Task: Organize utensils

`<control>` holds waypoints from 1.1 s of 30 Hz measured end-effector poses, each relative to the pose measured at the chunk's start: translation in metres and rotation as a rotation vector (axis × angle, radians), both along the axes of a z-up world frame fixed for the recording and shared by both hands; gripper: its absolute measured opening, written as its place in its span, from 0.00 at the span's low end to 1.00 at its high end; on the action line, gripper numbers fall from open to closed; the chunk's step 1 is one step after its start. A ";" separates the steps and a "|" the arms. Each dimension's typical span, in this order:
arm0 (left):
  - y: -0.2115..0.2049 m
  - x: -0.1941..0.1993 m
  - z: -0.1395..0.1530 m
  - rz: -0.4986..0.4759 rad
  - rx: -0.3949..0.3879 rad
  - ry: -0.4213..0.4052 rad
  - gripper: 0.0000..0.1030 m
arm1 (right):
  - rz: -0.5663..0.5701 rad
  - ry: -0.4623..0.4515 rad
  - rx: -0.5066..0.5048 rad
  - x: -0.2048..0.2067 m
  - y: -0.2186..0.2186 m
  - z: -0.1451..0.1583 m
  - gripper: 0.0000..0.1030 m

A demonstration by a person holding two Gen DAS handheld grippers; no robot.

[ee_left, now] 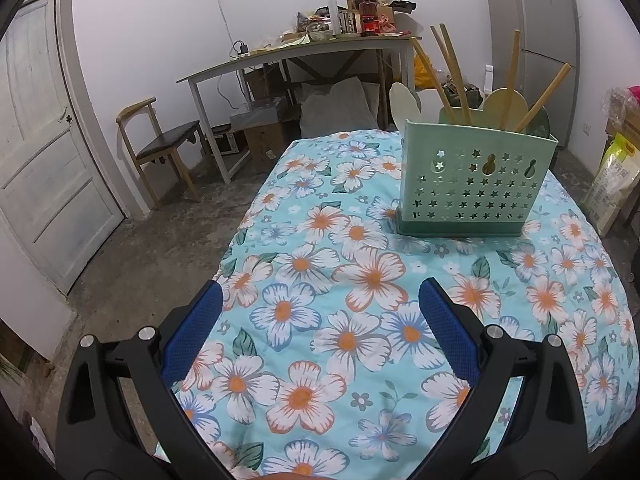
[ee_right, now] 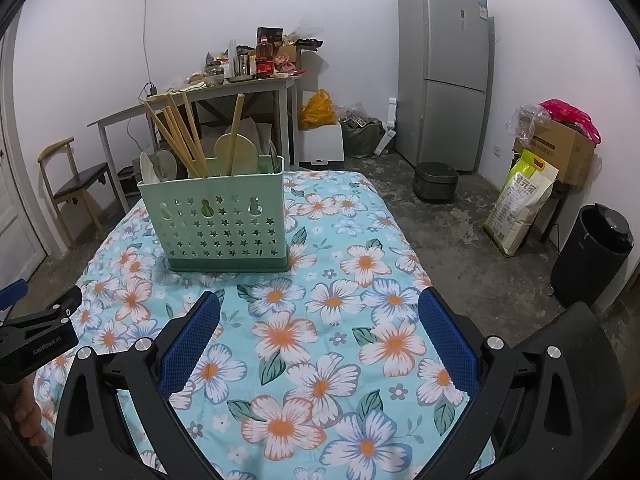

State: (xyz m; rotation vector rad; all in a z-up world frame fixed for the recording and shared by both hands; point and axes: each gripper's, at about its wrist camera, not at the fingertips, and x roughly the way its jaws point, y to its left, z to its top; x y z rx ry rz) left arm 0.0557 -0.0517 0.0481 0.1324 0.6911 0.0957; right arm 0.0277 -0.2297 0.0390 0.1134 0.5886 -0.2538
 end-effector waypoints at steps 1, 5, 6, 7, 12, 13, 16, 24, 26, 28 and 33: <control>0.000 0.000 0.000 0.001 0.000 0.000 0.92 | 0.001 0.001 0.000 0.000 0.000 -0.001 0.94; 0.002 0.001 0.000 0.002 -0.001 0.000 0.92 | 0.004 0.005 -0.001 0.001 0.001 -0.001 0.94; 0.002 0.001 0.000 0.003 -0.001 0.000 0.92 | 0.004 0.006 -0.001 0.001 0.001 -0.002 0.94; 0.002 0.001 0.000 0.002 -0.001 0.000 0.92 | 0.004 0.006 -0.001 0.001 0.001 -0.002 0.94; 0.003 0.001 0.000 0.002 -0.002 0.000 0.92 | 0.005 0.006 -0.002 0.001 0.001 -0.002 0.94; 0.003 0.001 0.000 0.002 -0.003 0.000 0.92 | 0.005 0.006 -0.002 0.001 0.001 -0.002 0.94; 0.004 0.001 0.000 0.001 -0.003 0.001 0.92 | 0.005 0.007 -0.003 0.001 0.002 -0.002 0.94; 0.004 0.001 0.000 0.002 -0.003 0.000 0.92 | 0.006 0.006 -0.004 0.001 0.002 -0.002 0.94; 0.003 0.001 0.000 0.002 -0.003 0.000 0.92 | 0.007 0.006 -0.005 0.001 0.002 -0.002 0.94; 0.004 0.002 0.000 0.000 -0.004 0.000 0.92 | 0.007 0.005 -0.005 0.001 0.002 -0.002 0.94; 0.003 0.002 0.000 0.001 -0.004 0.000 0.92 | 0.008 0.006 -0.005 0.001 0.002 -0.001 0.94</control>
